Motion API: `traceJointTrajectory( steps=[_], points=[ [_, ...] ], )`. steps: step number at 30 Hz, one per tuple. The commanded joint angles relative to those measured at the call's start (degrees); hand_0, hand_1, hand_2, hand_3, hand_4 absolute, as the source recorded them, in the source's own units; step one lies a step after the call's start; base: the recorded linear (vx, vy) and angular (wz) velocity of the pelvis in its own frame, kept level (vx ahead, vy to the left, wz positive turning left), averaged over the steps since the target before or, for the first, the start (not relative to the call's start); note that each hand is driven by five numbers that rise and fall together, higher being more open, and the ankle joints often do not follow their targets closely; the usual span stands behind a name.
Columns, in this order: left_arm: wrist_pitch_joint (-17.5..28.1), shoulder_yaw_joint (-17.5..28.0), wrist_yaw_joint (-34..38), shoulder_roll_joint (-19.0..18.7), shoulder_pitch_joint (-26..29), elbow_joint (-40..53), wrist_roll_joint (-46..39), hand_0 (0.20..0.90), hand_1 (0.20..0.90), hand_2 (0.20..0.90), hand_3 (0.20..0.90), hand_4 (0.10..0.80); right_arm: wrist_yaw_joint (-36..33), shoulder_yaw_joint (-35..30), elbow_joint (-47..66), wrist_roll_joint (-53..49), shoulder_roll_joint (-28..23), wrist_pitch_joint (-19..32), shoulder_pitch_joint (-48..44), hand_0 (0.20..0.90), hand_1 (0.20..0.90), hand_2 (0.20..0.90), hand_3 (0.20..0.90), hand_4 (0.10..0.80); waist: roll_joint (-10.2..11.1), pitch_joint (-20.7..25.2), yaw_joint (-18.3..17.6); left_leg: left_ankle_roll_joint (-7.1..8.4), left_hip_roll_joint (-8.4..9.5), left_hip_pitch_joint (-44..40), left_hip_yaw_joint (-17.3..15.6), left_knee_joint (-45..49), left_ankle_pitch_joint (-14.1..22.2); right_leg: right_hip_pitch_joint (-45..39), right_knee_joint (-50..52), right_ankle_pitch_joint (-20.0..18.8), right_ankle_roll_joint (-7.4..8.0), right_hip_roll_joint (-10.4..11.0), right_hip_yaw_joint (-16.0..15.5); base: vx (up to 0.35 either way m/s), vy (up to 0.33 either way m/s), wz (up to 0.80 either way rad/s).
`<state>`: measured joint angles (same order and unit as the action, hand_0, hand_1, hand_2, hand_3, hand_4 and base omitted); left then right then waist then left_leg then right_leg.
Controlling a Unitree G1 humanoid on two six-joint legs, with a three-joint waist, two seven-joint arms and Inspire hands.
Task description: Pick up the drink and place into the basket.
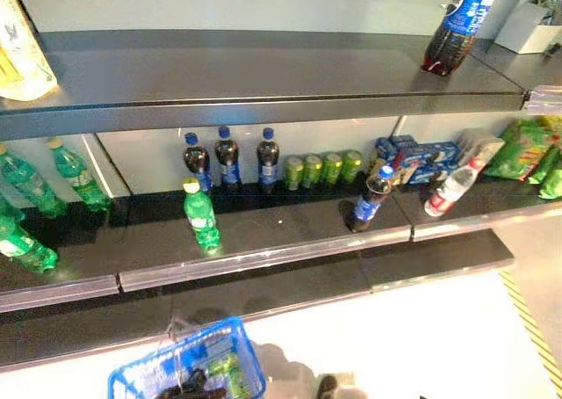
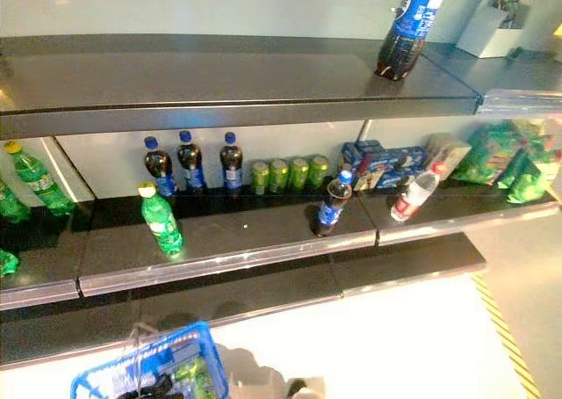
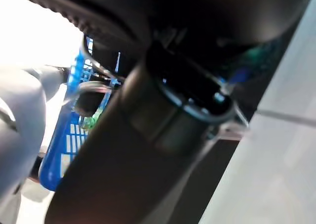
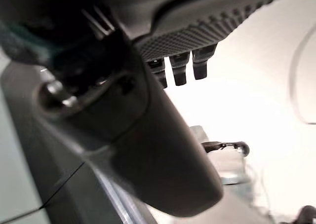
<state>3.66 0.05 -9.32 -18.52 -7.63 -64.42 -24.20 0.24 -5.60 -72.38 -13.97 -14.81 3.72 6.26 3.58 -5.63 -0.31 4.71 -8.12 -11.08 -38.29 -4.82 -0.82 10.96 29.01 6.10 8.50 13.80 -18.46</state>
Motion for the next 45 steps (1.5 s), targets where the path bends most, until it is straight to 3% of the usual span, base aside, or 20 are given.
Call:
traceJointTrajectory(
  steps=[1, 2, 4, 7, 10, 11, 13, 15, 17, 20, 23, 27, 31, 34, 36, 37, 38, 40, 42, 45],
  points=[
    [5.97, 5.47, -0.84, -1.28, 5.96, 1.26, -4.27, 0.300, 0.300, 0.300, 0.200, 0.100, 0.89, 0.26, -1.86, -0.34, -2.36, -0.90, -2.27, 0.900, 0.900, 0.900, 0.900, 0.800, -3.03, 1.79, 1.12, -5.64, 5.24, 4.66, 14.38, 1.79, 3.04, -11.17, -15.70, -10.16, 1.69, -0.60, 1.95, -0.105, -0.406, -1.15],
    [6.23, 5.93, -0.86, -0.98, 5.75, 0.49, -3.58, 0.300, 0.300, 0.300, 0.200, 0.100, 1.84, 0.48, -2.29, 0.61, -2.12, -1.46, -2.36, 0.900, 0.900, 0.900, 0.900, 0.800, -2.81, 2.09, 1.35, -4.65, 4.22, 4.73, 13.89, 1.80, 2.09, -13.12, -18.93, -8.60, 1.10, -1.55, 1.39, -0.112, -0.556, -1.55],
    [6.36, 7.00, -0.68, -0.26, 4.80, -0.26, -2.59, 0.300, 0.300, 0.300, 0.200, 0.100, 4.65, 1.57, -2.38, 3.44, -1.80, -3.51, -2.53, 0.900, 0.900, 0.900, 0.900, 0.800, -2.71, 2.42, 1.93, -1.34, 0.11, 5.24, 12.55, 2.61, -0.45, -16.40, -26.56, -6.46, -0.62, -3.63, 0.43, -0.120, -0.614, -1.36],
    [5.92, 7.30, -1.54, 0.69, 4.47, 0.58, -3.22, 0.300, 0.300, 0.300, 0.200, 0.100, 5.42, 3.31, -1.49, 3.96, -1.77, -3.78, -3.06, 0.900, 0.900, 0.900, 0.900, 0.800, -2.29, 1.55, 1.36, 0.62, -4.62, 6.83, 12.36, 6.79, -0.72, -16.99, -29.66, -5.99, -2.87, -5.60, 1.32, -0.101, -0.359, -0.65],
    [5.54, 6.99, -0.93, 1.99, 4.36, 1.51, -3.86, 0.300, 0.300, 0.300, 0.200, 0.100, 4.68, 4.25, -0.61, 3.32, -2.01, -3.88, -3.51, 0.900, 0.900, 0.900, 0.900, 0.800, -2.24, 0.69, 1.83, 1.32, -5.22, 8.88, 15.63, 11.64, -0.78, -17.10, -30.59, -6.04, -4.02, -6.46, 1.64, -0.114, -0.307, -0.64],
    [5.57, 6.94, -1.13, 2.72, 3.91, 2.15, -4.70, 0.300, 0.300, 0.300, 0.200, 0.100, 4.04, 4.47, -0.26, 2.89, -2.19, -3.47, -3.75, 0.900, 0.900, 0.900, 0.900, 0.800, -2.22, -0.28, 2.95, 0.85, -3.75, 11.39, 19.15, 14.34, -2.14, -16.58, -30.88, -7.03, -4.82, -6.69, 1.85, -0.127, -0.289, -0.42],
    [5.97, 6.67, -2.66, 3.43, 3.23, 2.95, -4.40, 0.300, 0.300, 0.300, 0.200, 0.100, 4.15, 4.07, -0.20, 2.52, -2.89, -2.47, -4.11, 0.900, 0.900, 0.900, 0.900, 0.800, -2.62, -1.02, 4.31, 0.02, -0.13, 12.56, 21.28, 14.36, -0.63, -16.89, -31.17, -7.32, -4.68, -6.57, 1.38, -0.054, -0.200, -0.34],
    [5.93, 6.12, -3.47, 3.75, 2.91, 3.37, -4.55, 0.300, 0.300, 0.300, 0.200, 0.100, 3.87, 3.68, -0.08, 1.61, -3.54, -1.75, -4.56, 0.900, 0.900, 0.900, 0.900, 0.800, -3.42, -1.26, 5.11, -0.48, 2.56, 13.00, 20.88, 12.58, 0.11, -17.15, -31.42, -7.40, -4.50, -6.61, 0.32, 0.024, -0.096, -0.32],
    [5.99, 5.91, -3.76, 3.96, 2.87, 3.12, -4.29, 0.300, 0.300, 0.300, 0.200, 0.100, 3.41, 3.38, 0.10, 1.20, -3.78, -1.71, -4.77, 0.900, 0.900, 0.900, 0.900, 0.800, -4.13, -1.28, 5.36, -0.47, 4.05, 13.55, 19.33, 10.44, -0.55, -17.58, -31.69, -7.15, -4.37, -7.04, -0.81, 0.054, -0.044, -0.10],
    [6.52, 5.45, -3.55, 4.49, 3.41, 2.13, -4.24, 0.300, 0.300, 0.300, 0.200, 0.100, 2.81, 2.90, 0.08, 0.92, -3.79, -1.39, -4.93, 0.900, 0.900, 0.900, 0.900, 0.800, -5.09, -0.81, 5.01, -0.14, 5.33, 14.02, 13.14, 7.36, -1.42, -19.16, -32.09, -5.83, -3.93, -7.87, -3.25, 0.151, -0.053, 0.10],
    [6.53, 5.60, -2.85, 4.68, 4.22, 1.52, -5.27, 0.300, 0.300, 0.300, 0.200, 0.100, 2.74, 2.54, 0.13, 2.96, -3.26, -0.74, -4.57, 0.900, 0.900, 0.900, 0.900, 0.800, -4.85, -0.40, 3.66, -1.54, 4.31, 14.03, 5.09, 9.07, -0.32, -20.22, -31.05, -4.17, -4.64, -8.41, -6.04, 0.167, -0.024, 0.28],
    [5.49, 6.97, -0.92, 4.93, 4.20, 1.28, -6.70, 0.300, 0.300, 0.300, 0.200, 0.100, 1.54, 3.67, -0.01, 5.26, -2.72, -1.70, -5.47, 0.900, 0.900, 0.900, 0.900, 0.800, -4.55, 0.82, 5.00, -2.72, 7.12, 12.70, 5.67, 6.51, 0.01, -21.22, -28.74, -2.90, -4.14, -9.56, -7.45, 0.242, 0.042, 0.14],
    [4.77, 7.88, -2.46, 3.08, 4.48, 1.05, -6.20, 0.300, 0.300, 0.300, 0.200, 0.100, 1.84, 4.52, 1.04, 5.03, -2.45, -1.35, -5.43, 0.900, 0.900, 0.900, 0.900, 0.800, -3.44, 1.92, 5.83, -5.16, 10.09, 9.16, 7.50, 2.62, 0.66, -20.28, -18.34, -5.01, -0.94, -9.46, -7.80, 0.239, 0.023, 0.14],
    [4.45, 7.88, -3.21, 1.82, 4.75, 0.47, -5.86, 0.300, 0.300, 0.300, 0.200, 0.100, 0.82, 3.73, 0.57, 4.88, -2.27, -1.53, -5.18, 0.900, 0.900, 0.900, 0.900, 0.800, -3.22, 2.11, 5.49, -6.72, 11.50, 7.86, 9.76, 1.59, 1.47, -17.03, -7.60, -6.53, 1.57, -8.79, -6.17, 0.142, 0.032, 0.49],
    [4.30, 7.72, -3.90, 0.67, 4.78, -0.19, -6.39, 0.300, 0.300, 0.300, 0.200, 0.100, 1.26, 2.82, -0.50, 4.45, -2.10, -1.81, -4.86, 0.900, 0.900, 0.900, 0.900, 0.800, -2.22, 2.17, 5.04, -7.89, 12.82, 7.41, 12.25, 1.54, 2.55, -14.83, -2.31, -10.94, 4.50, -9.36, -1.70, 0.047, -0.094, 0.63],
    [3.96, 7.57, -4.55, 0.21, 4.92, -0.51, -6.57, 0.300, 0.300, 0.300, 0.200, 0.100, 1.43, 2.77, -1.18, 4.02, -2.08, -1.97, -4.79, 0.900, 0.900, 0.900, 0.900, 0.800, -2.41, 2.26, 5.39, -8.22, 11.89, 8.16, 12.35, 2.45, 1.82, -13.80, -1.11, -13.44, 3.45, -8.10, -1.39, 0.056, -0.121, 0.76],
    [3.58, 7.53, -5.05, 0.08, 5.04, -0.78, -6.37, 0.300, 0.300, 0.300, 0.200, 0.100, 1.59, 2.50, -1.51, 3.88, -2.14, -2.11, -4.47, 0.900, 0.900, 0.900, 0.900, 0.800, -2.50, 2.57, 5.61, -8.38, 12.51, 7.68, 14.64, 2.68, 3.04, -13.58, 1.16, -13.12, 4.29, -5.19, -0.05, 0.000, -0.182, 0.85],
    [2.65, 7.42, -5.70, -0.18, 5.24, -1.54, -6.38, 0.300, 0.300, 0.300, 0.200, 0.100, 2.17, 1.64, -2.11, 3.58, -2.18, -2.95, -3.74, 0.900, 0.900, 0.900, 0.900, 0.800, -3.74, 2.71, 6.00, -8.98, 11.05, 8.21, 16.19, 4.31, 2.61, -11.86, 3.28, -14.42, 2.55, -1.09, 0.23, 0.035, -0.180, 0.97],
    [1.91, 6.47, -5.73, -0.60, 5.95, -2.74, -6.09, 0.300, 0.300, 0.300, 0.200, 0.100, 2.27, 1.61, -3.21, 3.66, -1.94, -2.71, -3.08, 0.900, 0.900, 0.900, 0.900, 0.800, -4.11, 2.41, 4.95, -9.11, 10.29, 8.04, 18.85, 5.60, 3.31, -9.75, 0.89, -13.74, 1.50, -0.01, 3.42, 0.087, -0.260, 1.01],
    [1.14, 4.40, -4.70, -0.49, 8.06, -4.11, -7.03, 0.300, 0.300, 0.300, 0.200, 0.100, 1.94, 3.00, -3.66, 3.47, -1.36, -1.60, -2.57, 0.900, 0.900, 0.900, 0.900, 0.800, -3.75, 1.53, 2.61, -7.96, 9.07, 8.07, 23.07, 7.99, 4.23, -7.71, -8.86, -13.86, -0.08, 0.63, 8.98, 0.101, -0.350, 1.04]
  ],
)
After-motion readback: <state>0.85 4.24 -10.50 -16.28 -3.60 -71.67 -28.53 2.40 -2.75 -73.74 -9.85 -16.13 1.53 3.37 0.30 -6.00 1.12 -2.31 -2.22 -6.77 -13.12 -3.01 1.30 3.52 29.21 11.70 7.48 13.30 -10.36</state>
